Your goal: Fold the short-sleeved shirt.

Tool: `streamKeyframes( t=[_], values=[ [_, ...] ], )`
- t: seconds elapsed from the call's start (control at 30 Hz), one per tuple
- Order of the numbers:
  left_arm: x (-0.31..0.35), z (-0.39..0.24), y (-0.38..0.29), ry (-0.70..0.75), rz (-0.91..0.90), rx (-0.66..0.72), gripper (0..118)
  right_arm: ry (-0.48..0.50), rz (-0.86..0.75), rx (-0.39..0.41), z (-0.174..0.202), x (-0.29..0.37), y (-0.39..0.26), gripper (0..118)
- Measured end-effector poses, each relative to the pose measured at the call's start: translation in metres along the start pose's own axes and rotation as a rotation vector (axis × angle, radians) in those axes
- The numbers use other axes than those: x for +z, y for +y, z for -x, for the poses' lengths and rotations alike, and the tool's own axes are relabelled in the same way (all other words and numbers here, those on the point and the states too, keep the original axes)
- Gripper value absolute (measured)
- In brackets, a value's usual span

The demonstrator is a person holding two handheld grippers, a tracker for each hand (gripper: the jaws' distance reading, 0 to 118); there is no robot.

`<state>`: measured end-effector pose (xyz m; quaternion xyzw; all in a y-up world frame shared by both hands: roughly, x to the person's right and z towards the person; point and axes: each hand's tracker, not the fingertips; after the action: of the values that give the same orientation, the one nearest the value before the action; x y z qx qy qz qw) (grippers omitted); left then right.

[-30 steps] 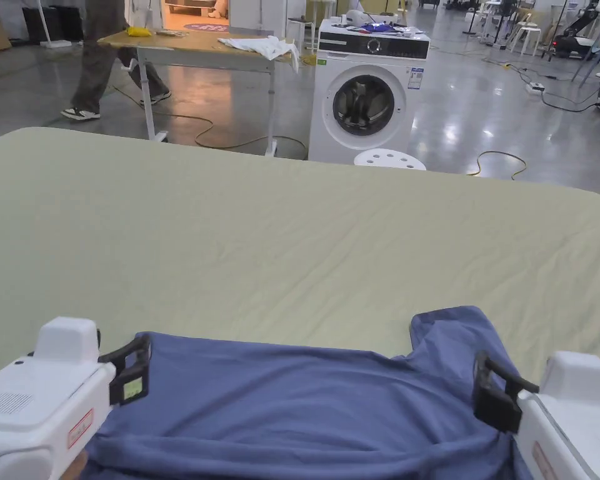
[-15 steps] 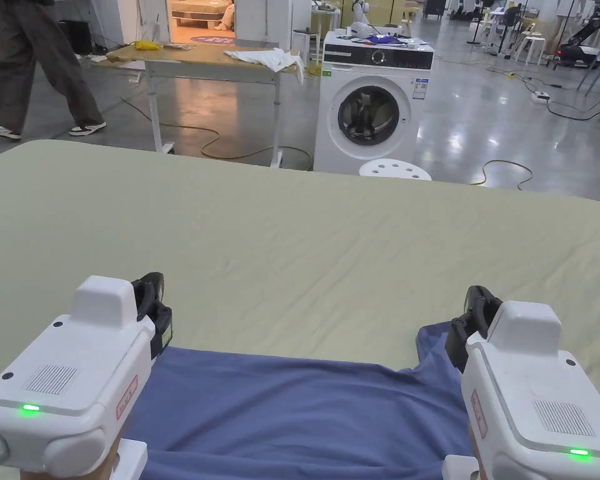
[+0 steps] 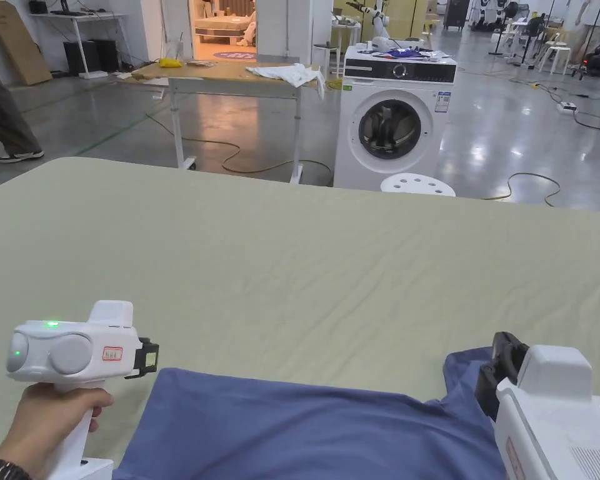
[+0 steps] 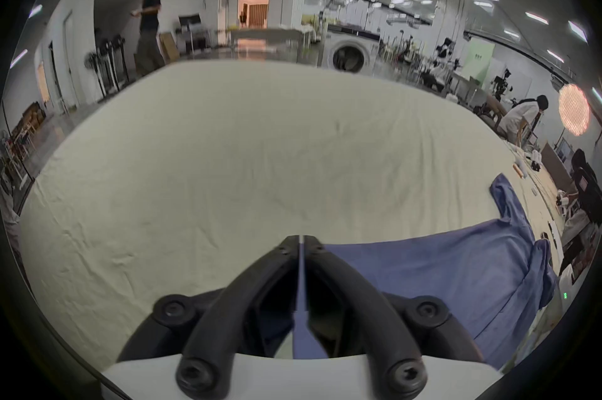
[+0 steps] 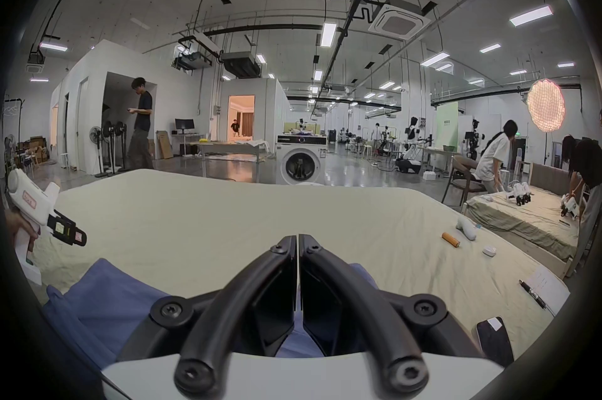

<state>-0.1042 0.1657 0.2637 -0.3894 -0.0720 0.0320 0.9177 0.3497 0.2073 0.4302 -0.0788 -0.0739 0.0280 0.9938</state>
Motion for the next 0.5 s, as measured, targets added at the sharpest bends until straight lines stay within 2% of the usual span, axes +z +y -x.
streamKeyframes(
  t=[0.07, 0.2, 0.4, 0.43, 0.5],
  values=[
    [-0.014, -0.002, 0.003, -0.013, 0.080, 0.007, 67, -0.003, 0.017, 0.001, -0.002, -0.004, -0.004, 0],
    [-0.041, -0.011, 0.004, -0.047, 0.184, 0.035, 70, -0.013, 0.053, 0.006, -0.007, -0.010, -0.013, 0],
    [-0.054, -0.039, -0.002, 0.094, 0.170, -0.106, 66, -0.039, 0.104, -0.004, -0.021, -0.016, -0.023, 0],
    [-0.052, -0.044, -0.003, 0.096, 0.164, -0.099, 60, -0.044, 0.112, -0.010, -0.025, -0.018, -0.025, 0],
    [-0.051, -0.053, -0.005, 0.096, 0.137, -0.119, 34, -0.052, 0.133, -0.016, -0.033, -0.021, -0.026, 0]
  ],
)
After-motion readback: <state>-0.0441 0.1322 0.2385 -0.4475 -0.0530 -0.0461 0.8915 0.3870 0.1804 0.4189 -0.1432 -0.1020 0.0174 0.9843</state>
